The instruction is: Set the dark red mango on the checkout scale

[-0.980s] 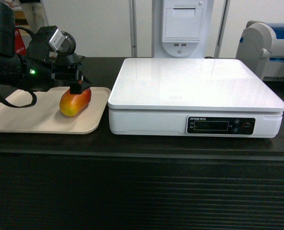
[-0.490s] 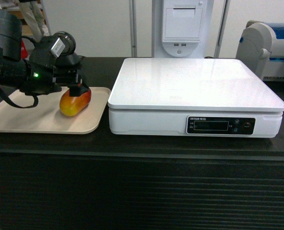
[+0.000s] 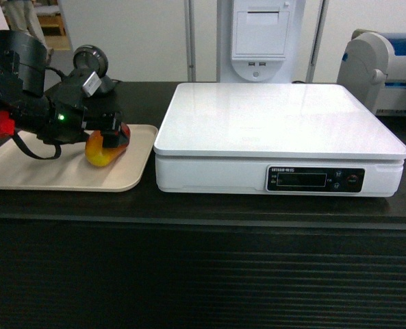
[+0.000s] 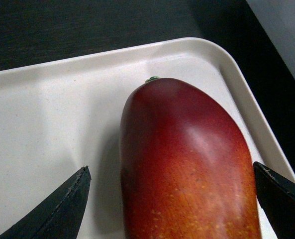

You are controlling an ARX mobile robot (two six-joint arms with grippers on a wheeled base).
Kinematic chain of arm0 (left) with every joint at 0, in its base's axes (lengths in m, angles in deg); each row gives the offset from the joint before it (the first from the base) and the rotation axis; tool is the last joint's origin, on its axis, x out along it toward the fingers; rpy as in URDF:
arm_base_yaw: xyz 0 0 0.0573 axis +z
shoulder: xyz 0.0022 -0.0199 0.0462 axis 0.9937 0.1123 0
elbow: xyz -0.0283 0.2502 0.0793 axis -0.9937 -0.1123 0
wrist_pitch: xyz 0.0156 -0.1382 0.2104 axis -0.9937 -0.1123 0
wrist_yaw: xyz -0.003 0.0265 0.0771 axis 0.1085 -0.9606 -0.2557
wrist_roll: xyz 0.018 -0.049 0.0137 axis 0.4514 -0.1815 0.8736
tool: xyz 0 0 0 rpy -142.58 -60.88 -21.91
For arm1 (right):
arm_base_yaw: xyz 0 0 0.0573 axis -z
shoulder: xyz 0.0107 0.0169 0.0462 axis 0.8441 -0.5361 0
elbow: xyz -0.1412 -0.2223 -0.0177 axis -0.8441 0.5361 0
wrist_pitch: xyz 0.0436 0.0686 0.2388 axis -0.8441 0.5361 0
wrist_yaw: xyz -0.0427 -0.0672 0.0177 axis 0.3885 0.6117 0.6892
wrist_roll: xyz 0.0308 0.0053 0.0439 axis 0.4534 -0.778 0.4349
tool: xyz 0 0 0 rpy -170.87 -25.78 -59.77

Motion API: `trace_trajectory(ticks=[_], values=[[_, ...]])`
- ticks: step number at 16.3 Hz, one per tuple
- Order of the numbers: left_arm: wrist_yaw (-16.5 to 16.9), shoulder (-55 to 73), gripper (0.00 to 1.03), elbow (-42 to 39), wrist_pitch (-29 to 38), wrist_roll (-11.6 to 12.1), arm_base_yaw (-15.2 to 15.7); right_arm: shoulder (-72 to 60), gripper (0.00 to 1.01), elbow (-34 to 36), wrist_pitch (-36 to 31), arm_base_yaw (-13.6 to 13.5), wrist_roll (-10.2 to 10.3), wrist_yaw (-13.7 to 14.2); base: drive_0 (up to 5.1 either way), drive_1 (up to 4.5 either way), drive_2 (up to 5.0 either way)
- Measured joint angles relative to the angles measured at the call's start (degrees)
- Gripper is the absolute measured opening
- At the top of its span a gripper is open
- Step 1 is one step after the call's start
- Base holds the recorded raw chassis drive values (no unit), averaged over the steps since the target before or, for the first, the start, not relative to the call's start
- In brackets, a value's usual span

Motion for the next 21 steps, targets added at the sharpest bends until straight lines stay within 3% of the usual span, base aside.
trace_trajectory(ticks=[5, 6, 10, 12, 15, 18, 21], values=[[0.74, 1.66, 0.96, 1.73, -2.29, 2.71, 0.11, 0.0, 0.98, 0.0, 0.02, 0.0, 0.0, 0.0, 0.0, 0.0, 0.0], [1.22, 1.66, 0.86, 1.73, -2.25, 2.95, 0.09, 0.0, 0.98, 0.0, 0.02, 0.0, 0.0, -0.02, 0.0, 0.0, 0.0], [1.6, 1.66, 0.77, 1.7, -2.23, 3.48, 0.02, 0.0, 0.98, 0.0, 0.0, 0.0, 0.0, 0.0, 0.0, 0.0, 0.0], [1.62, 1.55, 0.68, 1.16, -1.55, 3.78, 0.02, 0.0, 0.98, 0.0, 0.0, 0.0, 0.0, 0.0, 0.0, 0.0, 0.0], [1.7, 0.13, 0.66, -1.51, -0.07, 4.15, -0.02, 0.0, 0.98, 0.0, 0.0, 0.0, 0.0, -0.02, 0.0, 0.0, 0.0], [1.53, -4.79, 0.66, -9.22, 5.11, 4.72, 0.07, 0.0, 0.98, 0.0, 0.02, 0.0, 0.0, 0.0, 0.0, 0.0, 0.0], [2.4, -20.04, 0.66, -23.37, 13.38, 7.48, -0.07, 0.0, 0.98, 0.0, 0.02, 0.0, 0.0, 0.0, 0.0, 0.0, 0.0]])
